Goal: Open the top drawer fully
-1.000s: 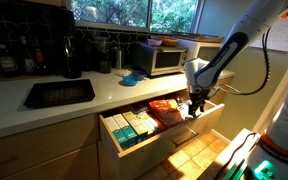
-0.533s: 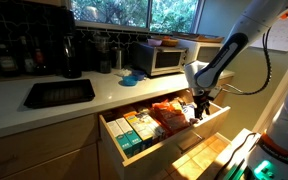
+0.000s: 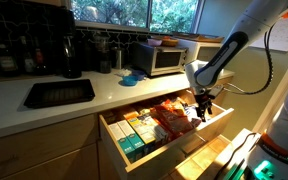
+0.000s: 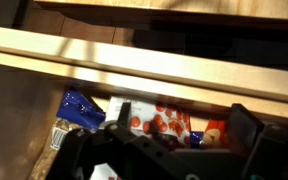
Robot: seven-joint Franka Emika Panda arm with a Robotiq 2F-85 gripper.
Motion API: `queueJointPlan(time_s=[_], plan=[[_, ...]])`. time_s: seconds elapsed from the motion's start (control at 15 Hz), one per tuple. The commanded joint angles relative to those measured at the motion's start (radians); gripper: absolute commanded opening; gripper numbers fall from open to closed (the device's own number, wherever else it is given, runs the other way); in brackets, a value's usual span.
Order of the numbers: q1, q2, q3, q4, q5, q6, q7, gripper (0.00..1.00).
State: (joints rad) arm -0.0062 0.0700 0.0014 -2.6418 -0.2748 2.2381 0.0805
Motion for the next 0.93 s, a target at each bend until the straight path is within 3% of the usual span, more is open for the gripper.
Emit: queueJointPlan(time_s=[0.0,0.4,0.87], plan=[[-0.015,-0.093,-0.015,-0.006,0.095,0.062,-0.041,1.0],[-0.018,-0.262,-0.033,-0.022,0.242,0.163,-0.14,1.0],[-0.053,-0.473,-0.071,-0.111,0.195,0.205,-0.172,1.0]])
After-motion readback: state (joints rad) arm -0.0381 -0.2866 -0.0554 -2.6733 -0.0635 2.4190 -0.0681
